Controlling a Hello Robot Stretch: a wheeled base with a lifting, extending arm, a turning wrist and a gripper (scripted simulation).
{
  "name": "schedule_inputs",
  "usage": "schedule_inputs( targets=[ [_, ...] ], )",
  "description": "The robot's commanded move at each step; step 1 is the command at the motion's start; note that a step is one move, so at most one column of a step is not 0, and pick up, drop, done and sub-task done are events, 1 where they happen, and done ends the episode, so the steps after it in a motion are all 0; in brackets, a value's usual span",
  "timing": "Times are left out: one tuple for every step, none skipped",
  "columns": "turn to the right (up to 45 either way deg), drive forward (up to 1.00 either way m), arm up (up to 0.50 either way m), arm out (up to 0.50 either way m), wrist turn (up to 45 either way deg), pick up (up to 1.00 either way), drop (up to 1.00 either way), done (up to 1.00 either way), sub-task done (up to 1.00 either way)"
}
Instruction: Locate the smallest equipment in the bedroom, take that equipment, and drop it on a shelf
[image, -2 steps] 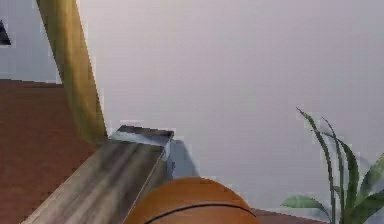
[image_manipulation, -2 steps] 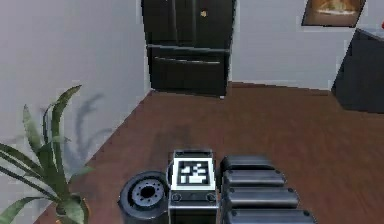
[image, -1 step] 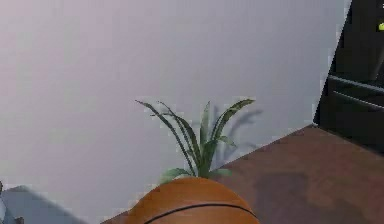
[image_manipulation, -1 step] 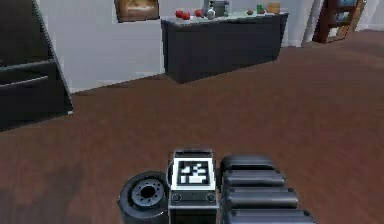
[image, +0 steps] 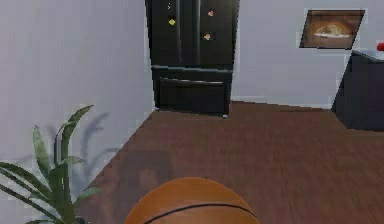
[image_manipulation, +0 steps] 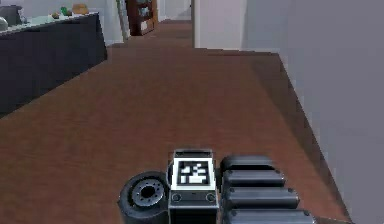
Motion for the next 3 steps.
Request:
schedule_inputs(
  targets=[
    [18.0, 0.0, 0.0, 0.0, 0.0, 0.0, 0.0, 0.0, 0.0],
    [45.0, 0.0, 0.0, 0.0, 0.0, 0.0, 0.0, 0.0, 0.0],
    [45.0, 0.0, 0.0, 0.0, 0.0, 0.0, 0.0, 0.0, 0.0]
  ],
)
